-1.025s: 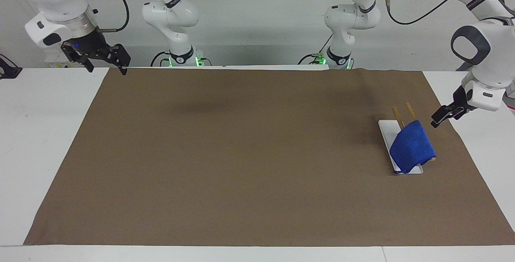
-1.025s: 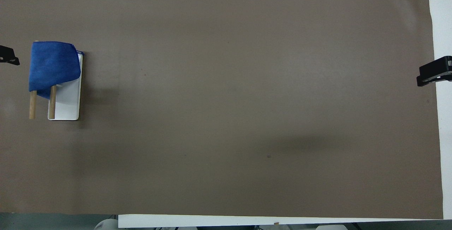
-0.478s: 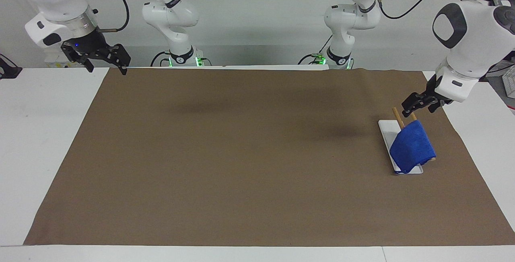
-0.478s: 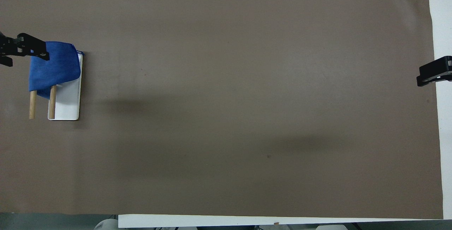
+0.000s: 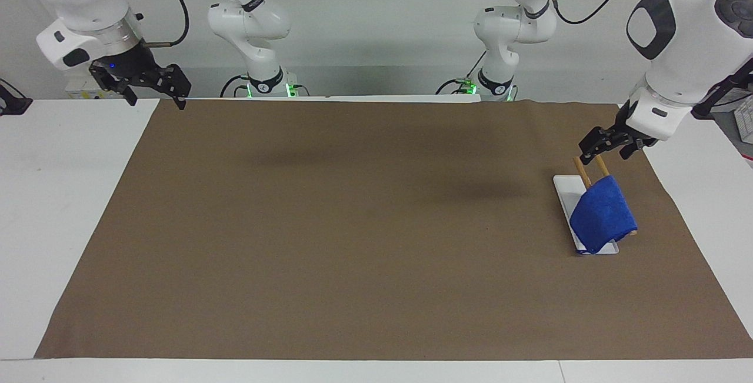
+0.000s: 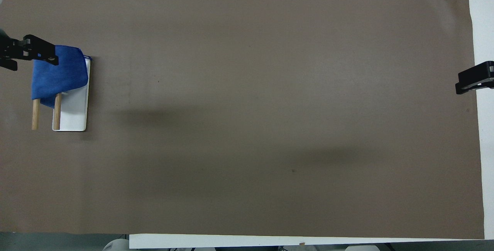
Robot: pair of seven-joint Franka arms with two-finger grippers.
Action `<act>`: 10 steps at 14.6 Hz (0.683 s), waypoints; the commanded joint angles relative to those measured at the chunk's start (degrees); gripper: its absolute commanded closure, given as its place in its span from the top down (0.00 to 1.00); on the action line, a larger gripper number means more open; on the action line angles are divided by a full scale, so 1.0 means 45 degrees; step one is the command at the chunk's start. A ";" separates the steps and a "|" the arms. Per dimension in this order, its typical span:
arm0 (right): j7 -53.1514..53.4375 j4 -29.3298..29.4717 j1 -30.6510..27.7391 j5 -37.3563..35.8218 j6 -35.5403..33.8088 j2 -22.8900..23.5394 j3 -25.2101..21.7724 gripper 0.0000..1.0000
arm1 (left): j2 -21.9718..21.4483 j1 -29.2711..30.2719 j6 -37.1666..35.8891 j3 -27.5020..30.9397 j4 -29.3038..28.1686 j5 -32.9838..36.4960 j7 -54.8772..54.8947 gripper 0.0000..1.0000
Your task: Right arm passes towel to left arm to hang
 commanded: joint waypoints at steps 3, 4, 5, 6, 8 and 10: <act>-0.0239 -0.0191 -0.0069 0.0233 -0.0082 -0.0175 -0.0002 1.00 | -0.0016 -0.0270 -0.0472 0.0131 0.0254 -0.0117 0.0335 0.98; -0.0239 -0.0211 -0.0069 0.0214 -0.0082 -0.0175 -0.0002 1.00 | -0.0016 -0.0270 -0.0453 0.0150 0.0235 -0.0118 0.0335 0.98; -0.0239 -0.0191 -0.0069 0.0233 -0.0082 -0.0175 -0.0002 1.00 | -0.0016 -0.0270 -0.0453 0.0150 0.0254 -0.0118 0.0335 0.98; -0.0239 -0.0211 -0.0069 0.0234 -0.0082 -0.0175 -0.0002 1.00 | -0.0016 -0.0270 -0.0453 0.0150 0.0235 -0.0118 0.0335 0.98; -0.0239 -0.0191 -0.0069 0.0234 -0.0082 -0.0175 -0.0002 1.00 | -0.0016 -0.0270 -0.0472 0.0150 0.0235 -0.0118 0.0335 0.98; -0.0239 -0.0191 -0.0069 0.0234 -0.0082 -0.0175 -0.0002 1.00 | -0.0016 -0.0270 -0.0511 0.0150 0.0235 -0.0137 0.0335 0.98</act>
